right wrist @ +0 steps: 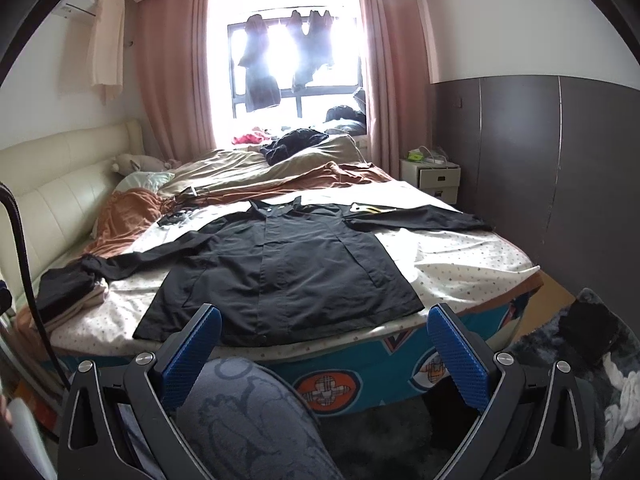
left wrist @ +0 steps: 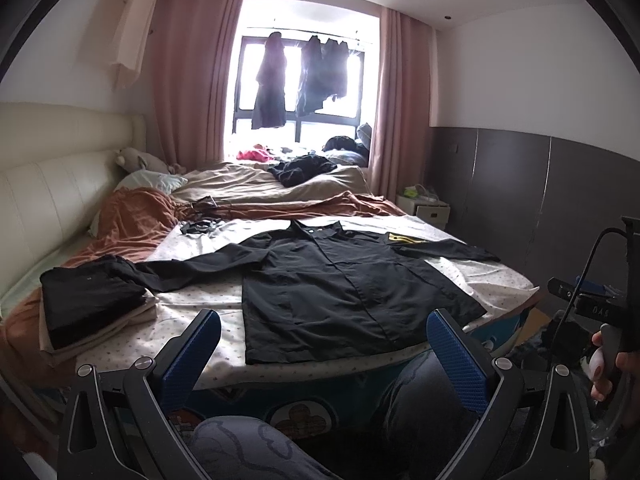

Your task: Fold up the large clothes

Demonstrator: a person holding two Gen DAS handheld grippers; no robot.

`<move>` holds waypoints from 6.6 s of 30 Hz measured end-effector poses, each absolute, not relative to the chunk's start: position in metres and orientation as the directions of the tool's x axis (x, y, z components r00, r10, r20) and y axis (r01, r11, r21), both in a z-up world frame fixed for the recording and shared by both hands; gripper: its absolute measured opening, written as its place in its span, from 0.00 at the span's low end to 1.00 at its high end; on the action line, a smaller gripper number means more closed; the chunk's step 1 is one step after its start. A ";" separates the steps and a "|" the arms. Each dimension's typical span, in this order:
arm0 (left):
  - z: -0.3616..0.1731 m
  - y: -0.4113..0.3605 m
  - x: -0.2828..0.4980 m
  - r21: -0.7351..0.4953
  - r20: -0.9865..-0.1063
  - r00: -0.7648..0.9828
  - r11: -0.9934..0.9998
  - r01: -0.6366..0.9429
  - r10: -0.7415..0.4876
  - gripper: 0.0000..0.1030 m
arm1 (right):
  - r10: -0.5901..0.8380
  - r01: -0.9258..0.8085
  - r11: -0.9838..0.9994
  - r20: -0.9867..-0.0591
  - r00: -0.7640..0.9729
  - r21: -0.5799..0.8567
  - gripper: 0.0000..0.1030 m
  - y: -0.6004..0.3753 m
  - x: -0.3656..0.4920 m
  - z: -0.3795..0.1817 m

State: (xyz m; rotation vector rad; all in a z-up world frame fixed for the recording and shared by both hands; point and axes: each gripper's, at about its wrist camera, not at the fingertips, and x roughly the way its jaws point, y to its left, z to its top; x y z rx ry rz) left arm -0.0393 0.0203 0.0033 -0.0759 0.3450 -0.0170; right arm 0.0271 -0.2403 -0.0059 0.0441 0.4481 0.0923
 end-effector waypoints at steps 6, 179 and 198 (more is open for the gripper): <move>0.006 0.025 -0.027 -0.086 -0.349 0.937 0.996 -0.004 -0.026 1.00 | 0.099 -0.072 0.994 -0.437 0.894 0.078 1.00 -0.243 0.043 -0.006; 0.023 -0.038 0.658 -0.244 -0.629 0.691 0.934 0.260 -0.357 0.74 | 0.396 0.322 0.552 -0.582 0.710 0.769 0.40 -0.261 0.576 -0.172; -0.039 0.059 0.523 -0.331 -0.623 0.745 0.943 0.024 -0.238 0.77 | 0.305 0.335 0.640 -0.629 0.715 0.691 0.40 -0.310 0.556 -0.145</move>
